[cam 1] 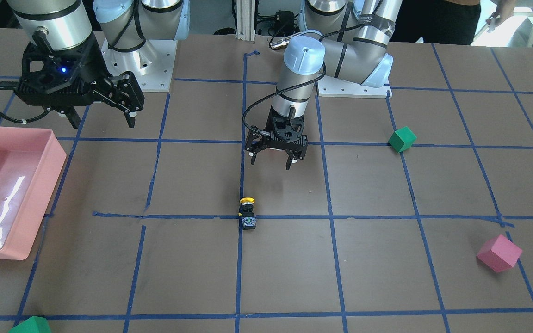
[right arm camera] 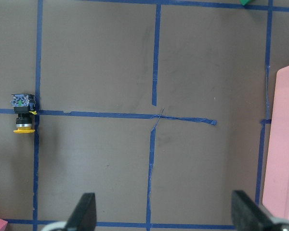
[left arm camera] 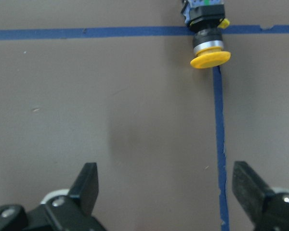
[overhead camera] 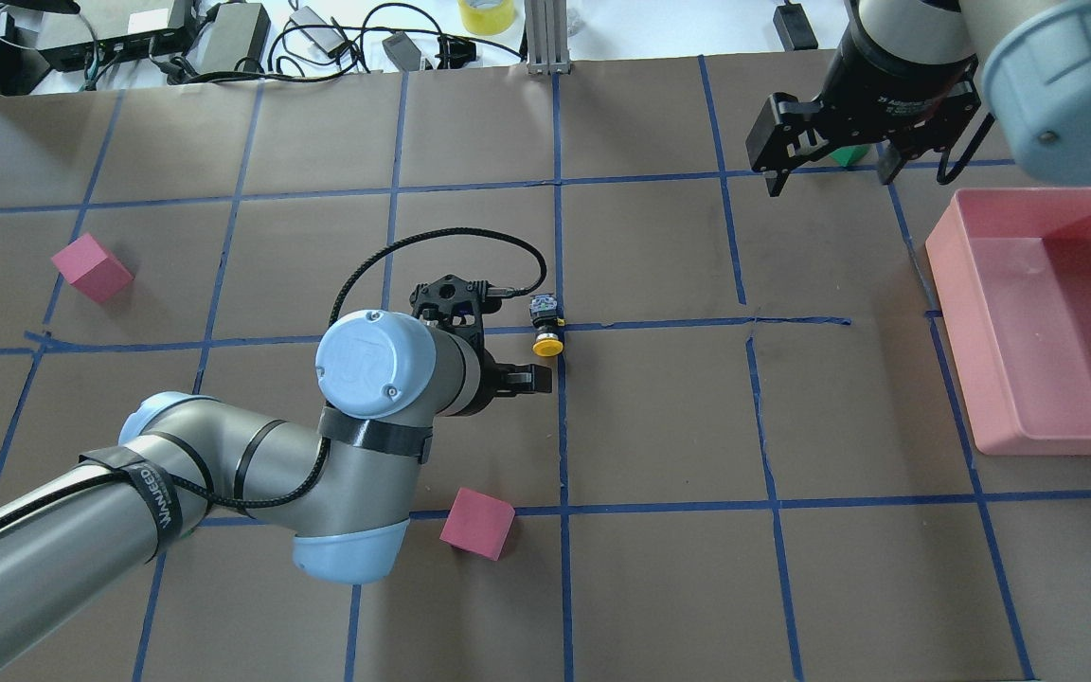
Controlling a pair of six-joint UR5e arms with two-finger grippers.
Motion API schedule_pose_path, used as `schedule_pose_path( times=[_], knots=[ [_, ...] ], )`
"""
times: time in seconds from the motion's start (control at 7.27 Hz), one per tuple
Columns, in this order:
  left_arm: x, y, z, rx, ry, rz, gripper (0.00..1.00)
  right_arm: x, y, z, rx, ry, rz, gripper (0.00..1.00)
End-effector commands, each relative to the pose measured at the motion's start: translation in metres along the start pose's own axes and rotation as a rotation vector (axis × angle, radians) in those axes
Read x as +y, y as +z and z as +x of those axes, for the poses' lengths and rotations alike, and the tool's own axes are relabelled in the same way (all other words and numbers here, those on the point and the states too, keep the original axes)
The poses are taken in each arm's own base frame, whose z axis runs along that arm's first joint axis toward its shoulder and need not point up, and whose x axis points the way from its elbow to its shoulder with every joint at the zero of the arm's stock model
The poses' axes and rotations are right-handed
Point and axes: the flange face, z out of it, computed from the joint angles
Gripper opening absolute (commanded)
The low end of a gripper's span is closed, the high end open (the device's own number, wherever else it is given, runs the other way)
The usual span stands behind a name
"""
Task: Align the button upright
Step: 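Raise the right gripper away while the left gripper approaches the lying switch, then close the left gripper around the switch's yellow cap end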
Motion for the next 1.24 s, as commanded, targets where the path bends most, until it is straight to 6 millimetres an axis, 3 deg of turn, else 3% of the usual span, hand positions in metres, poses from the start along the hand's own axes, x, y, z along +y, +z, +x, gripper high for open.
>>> schedule_pose_path(
  times=[0.0,0.28,0.55,1.1],
  knots=[
    [-0.016,0.024,0.006,0.019,0.013,0.045,0.98,0.000,0.001,0.000,0.000,0.000,0.000,1.00],
    [-0.026,0.039,0.015,0.029,0.027,0.035,0.98,0.000,0.001,0.000,-0.002,-0.001,0.000,1.00],
    [-0.053,0.051,0.023,0.037,0.028,0.057,0.98,0.000,0.001,0.000,-0.002,0.000,0.000,1.00],
    [-0.058,0.087,0.022,0.032,0.028,0.028,0.98,0.000,0.001,0.000,-0.002,-0.001,0.000,1.00]
  ],
)
